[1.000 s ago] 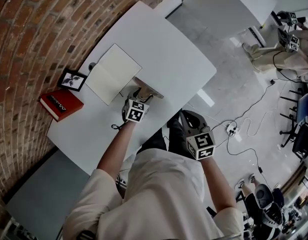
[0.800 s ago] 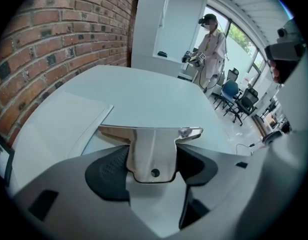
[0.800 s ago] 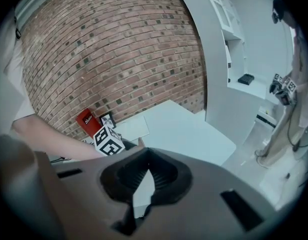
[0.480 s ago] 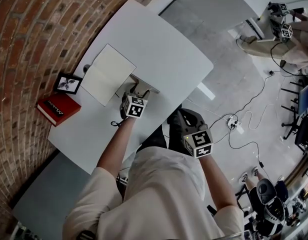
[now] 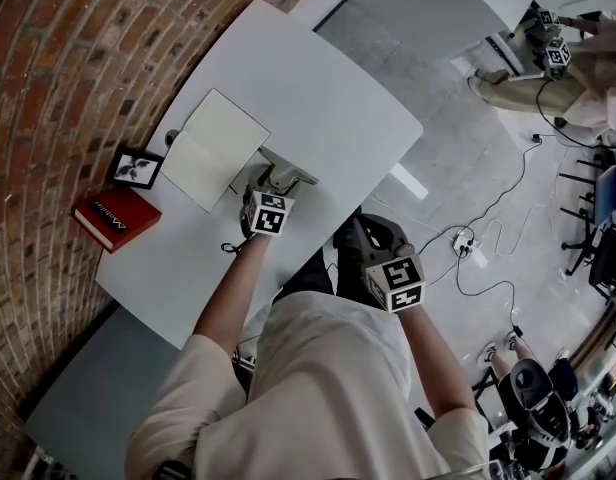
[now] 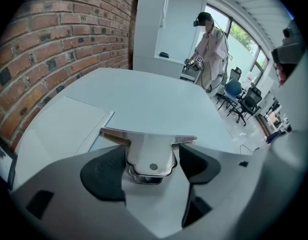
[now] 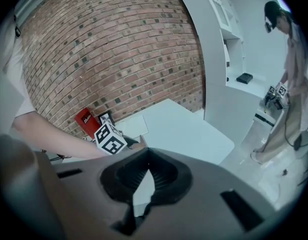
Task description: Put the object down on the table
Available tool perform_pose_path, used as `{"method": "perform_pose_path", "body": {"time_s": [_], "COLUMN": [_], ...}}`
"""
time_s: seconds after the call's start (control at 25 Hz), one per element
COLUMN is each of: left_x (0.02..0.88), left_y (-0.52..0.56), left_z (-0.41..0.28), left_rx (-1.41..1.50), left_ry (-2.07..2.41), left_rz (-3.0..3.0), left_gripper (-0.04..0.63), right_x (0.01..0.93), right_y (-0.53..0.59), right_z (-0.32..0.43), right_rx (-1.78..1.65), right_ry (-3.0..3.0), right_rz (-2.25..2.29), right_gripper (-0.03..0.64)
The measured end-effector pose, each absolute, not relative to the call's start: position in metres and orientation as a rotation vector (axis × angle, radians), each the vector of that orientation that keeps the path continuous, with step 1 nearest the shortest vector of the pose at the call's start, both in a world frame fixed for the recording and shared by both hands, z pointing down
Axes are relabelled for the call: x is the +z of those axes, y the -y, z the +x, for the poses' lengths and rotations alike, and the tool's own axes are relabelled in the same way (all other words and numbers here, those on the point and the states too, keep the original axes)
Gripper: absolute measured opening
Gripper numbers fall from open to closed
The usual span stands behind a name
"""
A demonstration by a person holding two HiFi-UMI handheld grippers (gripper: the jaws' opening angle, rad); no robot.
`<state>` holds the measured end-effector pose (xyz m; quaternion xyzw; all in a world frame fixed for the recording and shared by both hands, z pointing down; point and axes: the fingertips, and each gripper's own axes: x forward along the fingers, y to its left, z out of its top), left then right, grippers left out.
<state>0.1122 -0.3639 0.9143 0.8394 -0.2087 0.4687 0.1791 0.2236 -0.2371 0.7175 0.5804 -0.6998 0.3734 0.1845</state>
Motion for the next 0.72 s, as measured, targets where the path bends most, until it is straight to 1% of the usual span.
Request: {"method": "perform_pose_path", "body": {"time_s": [0.28,0.72], "left_x": [0.886,0.818], "left_y": [0.364,0.343], "left_z": [0.107,0.088], "left_rx": [1.262,1.110], "left_ry": [0.602,0.590], "left_rz": [2.426,2.519], "left_gripper": [0.327,0.327], "right_x": [0.702,0.665], "right_y": [0.234,0.219], "right_z": [0.208,0.181], "right_rx": [0.988,0.860], "right_ry": [1.988,1.992], "right_rz": [1.622,1.672], "right_gripper": [0.002,0.003]}}
